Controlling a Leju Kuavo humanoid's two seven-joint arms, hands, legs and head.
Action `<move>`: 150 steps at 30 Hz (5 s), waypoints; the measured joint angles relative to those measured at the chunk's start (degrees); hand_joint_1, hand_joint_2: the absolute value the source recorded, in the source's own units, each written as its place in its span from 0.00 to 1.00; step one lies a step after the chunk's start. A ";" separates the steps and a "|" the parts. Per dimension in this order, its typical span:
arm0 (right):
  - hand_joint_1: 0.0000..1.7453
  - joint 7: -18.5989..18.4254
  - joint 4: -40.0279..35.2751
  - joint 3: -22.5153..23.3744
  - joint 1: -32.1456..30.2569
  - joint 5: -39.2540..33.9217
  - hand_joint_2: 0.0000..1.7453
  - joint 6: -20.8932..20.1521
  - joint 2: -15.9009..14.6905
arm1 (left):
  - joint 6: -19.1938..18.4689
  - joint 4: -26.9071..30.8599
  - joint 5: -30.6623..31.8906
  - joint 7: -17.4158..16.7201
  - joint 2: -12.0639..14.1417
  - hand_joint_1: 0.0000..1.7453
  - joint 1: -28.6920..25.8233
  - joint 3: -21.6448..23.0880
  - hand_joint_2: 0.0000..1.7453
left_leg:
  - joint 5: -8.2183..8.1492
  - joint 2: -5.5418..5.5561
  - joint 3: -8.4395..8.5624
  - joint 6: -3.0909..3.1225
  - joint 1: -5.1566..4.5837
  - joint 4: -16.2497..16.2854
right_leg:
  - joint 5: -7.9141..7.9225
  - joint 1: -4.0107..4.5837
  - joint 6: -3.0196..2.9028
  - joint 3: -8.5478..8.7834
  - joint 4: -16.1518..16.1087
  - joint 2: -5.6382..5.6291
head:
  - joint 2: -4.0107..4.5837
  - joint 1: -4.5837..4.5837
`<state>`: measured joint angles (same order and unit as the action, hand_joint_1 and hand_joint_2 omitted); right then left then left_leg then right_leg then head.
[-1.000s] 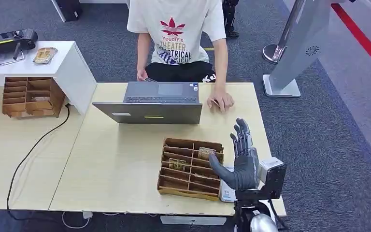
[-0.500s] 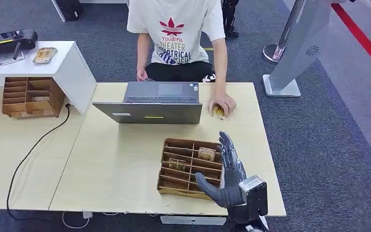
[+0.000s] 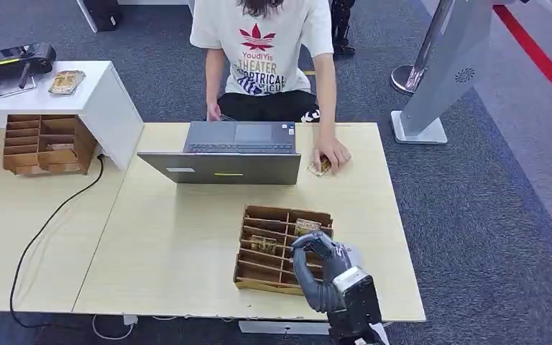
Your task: Pass the card to the sensor for recognition and then transmit it.
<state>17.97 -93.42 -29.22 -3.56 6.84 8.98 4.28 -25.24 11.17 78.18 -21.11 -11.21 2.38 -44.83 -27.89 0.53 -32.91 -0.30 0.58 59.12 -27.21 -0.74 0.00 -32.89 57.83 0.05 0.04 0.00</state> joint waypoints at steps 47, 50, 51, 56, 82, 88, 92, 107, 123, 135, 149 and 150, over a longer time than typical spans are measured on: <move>0.28 -11.17 3.58 -3.30 0.05 51.41 1.00 27.23 -0.13 | 0.15 0.00 0.13 -1.14 -0.61 0.00 0.03 -1.33 0.00 | 0.00 0.01 0.01 0.00 -0.01 0.00 | 0.00 -0.01 0.00 -0.02 0.00 0.00 | 0.00 0.00; 0.28 -12.13 4.17 -3.47 -0.05 52.94 1.00 27.93 -0.28 | 0.17 0.00 0.20 -1.20 -0.68 0.00 0.04 -1.44 0.00 | 0.00 0.01 0.01 0.00 -0.01 0.00 | 0.00 -0.01 0.00 -0.02 0.00 0.00 | 0.00 0.02; 0.28 -12.24 4.35 -3.49 -0.11 53.22 1.00 28.13 -0.37 | 0.17 0.00 0.20 -1.20 -0.68 0.00 0.05 -1.44 0.00 | 0.00 0.01 0.01 0.00 -0.01 0.00 | 0.00 -0.01 0.00 -0.02 0.00 0.00 | 0.00 0.00; 0.36 -12.50 5.03 -3.67 -0.23 53.68 1.00 28.28 -0.70 | 0.17 0.00 0.24 -1.22 -0.70 0.00 0.05 -1.53 0.00 | 0.00 0.01 0.01 0.00 -0.01 0.00 | 0.00 -0.01 0.00 -0.02 0.00 0.00 | 0.00 0.00; 0.43 -17.05 11.32 -3.30 -0.22 60.85 1.00 29.33 -1.95 | 0.13 0.00 1.49 -1.31 -0.76 0.00 0.20 -1.73 0.00 | 0.00 0.01 0.01 0.00 -0.01 0.00 | 0.00 -0.01 0.00 -0.02 0.00 0.00 | 0.00 0.02; 0.48 -16.83 13.09 -2.06 -0.21 61.65 1.00 29.33 -1.95 | 0.07 0.00 2.08 -1.31 -0.76 0.00 0.31 -1.73 0.00 | 0.00 0.01 0.00 0.00 -0.01 0.00 | 0.00 -0.01 0.00 -0.02 0.00 0.00 | 0.00 0.02; 0.48 -16.54 13.97 -1.29 -0.22 61.98 1.00 29.33 -1.92 | 0.04 0.00 2.27 -1.31 -0.76 0.00 0.35 -1.73 0.00 | 0.00 0.01 0.00 0.00 -0.01 0.00 | 0.00 -0.01 0.00 -0.02 0.00 0.00 | 0.00 0.00; 0.50 -15.65 16.81 1.29 -0.19 63.69 1.00 29.33 -0.92 | -0.13 0.00 3.10 -1.31 -0.72 0.00 0.45 -1.73 0.00 | 0.00 0.01 0.00 0.00 -0.01 0.00 | 0.00 -0.01 0.00 -0.02 0.00 0.00 | 0.00 0.00; 0.52 -15.15 19.41 2.36 0.40 64.13 1.00 29.35 0.24 | -0.28 0.00 3.43 -1.29 -0.68 0.00 0.51 -1.73 0.00 | 0.00 0.01 -0.01 0.00 -0.01 0.00 | 0.00 -0.01 0.00 -0.02 0.00 0.01 | 0.00 0.02; 0.45 -15.02 20.85 2.45 1.10 64.19 1.00 29.33 0.50 | -0.35 0.00 3.80 -1.20 -0.68 0.00 0.55 -1.73 0.00 | 0.00 0.01 -0.01 0.00 -0.01 0.00 | 0.00 -0.01 0.00 -0.02 0.00 0.00 | 0.00 0.00; 0.42 -14.86 21.68 2.45 1.49 63.97 1.00 29.33 0.81 | -0.37 0.00 3.93 -1.18 -0.68 0.00 0.57 -1.73 0.00 | 0.00 0.01 -0.01 0.00 -0.01 0.00 | 0.00 -0.01 0.00 -0.02 0.00 0.01 | 0.00 0.00; 0.40 -14.86 21.79 2.45 1.57 63.95 1.00 29.33 0.83 | -0.37 0.00 3.96 -1.20 -0.68 0.00 0.57 -1.73 0.00 | 0.00 0.01 -0.01 0.00 -0.01 0.00 | 0.00 -0.01 0.00 -0.02 0.00 0.01 | -0.02 0.00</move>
<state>3.10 -71.62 -26.77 -1.99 70.79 38.32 5.11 -25.62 11.17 82.14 -22.32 -11.89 2.95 -46.56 -27.90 0.53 -32.92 -0.30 0.57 59.12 -27.21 -0.74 0.00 -32.91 57.83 0.06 0.02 0.00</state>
